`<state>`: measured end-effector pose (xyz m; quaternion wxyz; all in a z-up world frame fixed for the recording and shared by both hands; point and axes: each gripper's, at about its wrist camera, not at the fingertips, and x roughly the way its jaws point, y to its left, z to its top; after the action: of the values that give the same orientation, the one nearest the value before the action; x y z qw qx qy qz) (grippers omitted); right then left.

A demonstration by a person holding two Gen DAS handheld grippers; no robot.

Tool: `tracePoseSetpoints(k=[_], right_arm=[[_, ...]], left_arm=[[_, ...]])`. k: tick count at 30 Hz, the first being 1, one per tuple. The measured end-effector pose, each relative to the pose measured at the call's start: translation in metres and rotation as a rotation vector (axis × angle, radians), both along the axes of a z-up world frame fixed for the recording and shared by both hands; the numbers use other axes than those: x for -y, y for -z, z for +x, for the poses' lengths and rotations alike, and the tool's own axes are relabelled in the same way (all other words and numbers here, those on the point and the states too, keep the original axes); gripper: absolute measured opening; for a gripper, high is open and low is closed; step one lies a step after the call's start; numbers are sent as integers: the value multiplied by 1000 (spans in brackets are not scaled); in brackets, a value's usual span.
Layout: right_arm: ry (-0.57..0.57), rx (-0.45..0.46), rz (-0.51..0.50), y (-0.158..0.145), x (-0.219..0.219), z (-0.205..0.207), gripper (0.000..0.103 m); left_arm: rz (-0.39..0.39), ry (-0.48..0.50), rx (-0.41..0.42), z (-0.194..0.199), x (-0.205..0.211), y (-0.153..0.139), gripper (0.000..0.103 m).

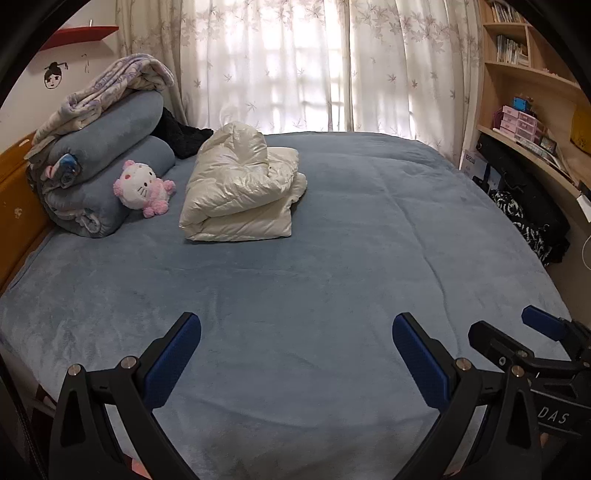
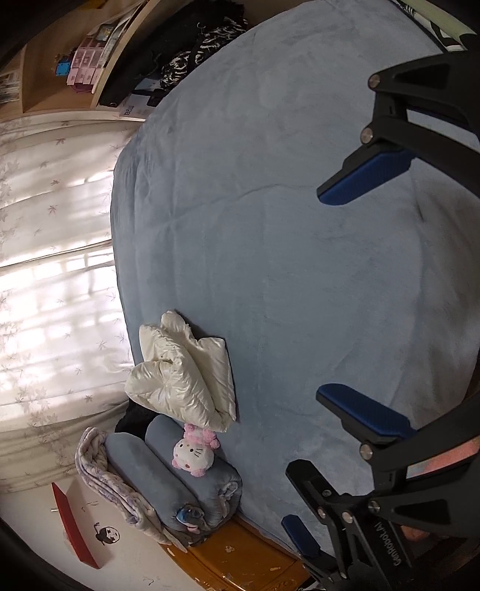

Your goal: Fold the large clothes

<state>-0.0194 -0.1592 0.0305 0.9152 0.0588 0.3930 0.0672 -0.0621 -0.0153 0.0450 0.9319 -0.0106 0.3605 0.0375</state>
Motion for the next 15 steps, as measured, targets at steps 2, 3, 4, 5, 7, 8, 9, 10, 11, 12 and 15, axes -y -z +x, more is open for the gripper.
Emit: tracePoseSetpoints(k=[2, 3, 4, 5, 7, 8, 9, 10, 11, 12, 15], right_arm=[[2, 3, -9, 0, -2, -1, 98], [2, 7, -14, 0, -2, -1, 98], [4, 12, -22, 0, -3, -2, 98], [4, 14, -25, 0, -3, -3, 98], [4, 17, -30, 0, -4, -3, 98], [4, 17, -31, 1, -5, -4, 98], [3, 17, -32, 1, -5, -5, 98], [4, 16, -33, 1, -6, -5, 98], [5, 15, -31, 1, -6, -5, 98], [5, 14, -31, 1, -7, -5, 98], [4, 15, -33, 2, -8, -6, 98]], left_arm=[[1, -2, -1, -2, 0, 2, 103], [1, -2, -6, -2, -1, 3, 103], [-1, -2, -10, -1, -1, 4, 103], [-2, -2, -13, -1, -1, 5, 103], [-5, -4, -18, 0, -2, 6, 103], [-4, -4, -17, -1, -2, 7, 103], [-2, -4, -18, -1, -2, 7, 103], [0, -5, -19, -1, -2, 8, 103], [1, -6, -21, -1, -3, 8, 103], [0, -6, -22, -1, -3, 9, 103], [-8, -8, -28, -1, -4, 11, 103]])
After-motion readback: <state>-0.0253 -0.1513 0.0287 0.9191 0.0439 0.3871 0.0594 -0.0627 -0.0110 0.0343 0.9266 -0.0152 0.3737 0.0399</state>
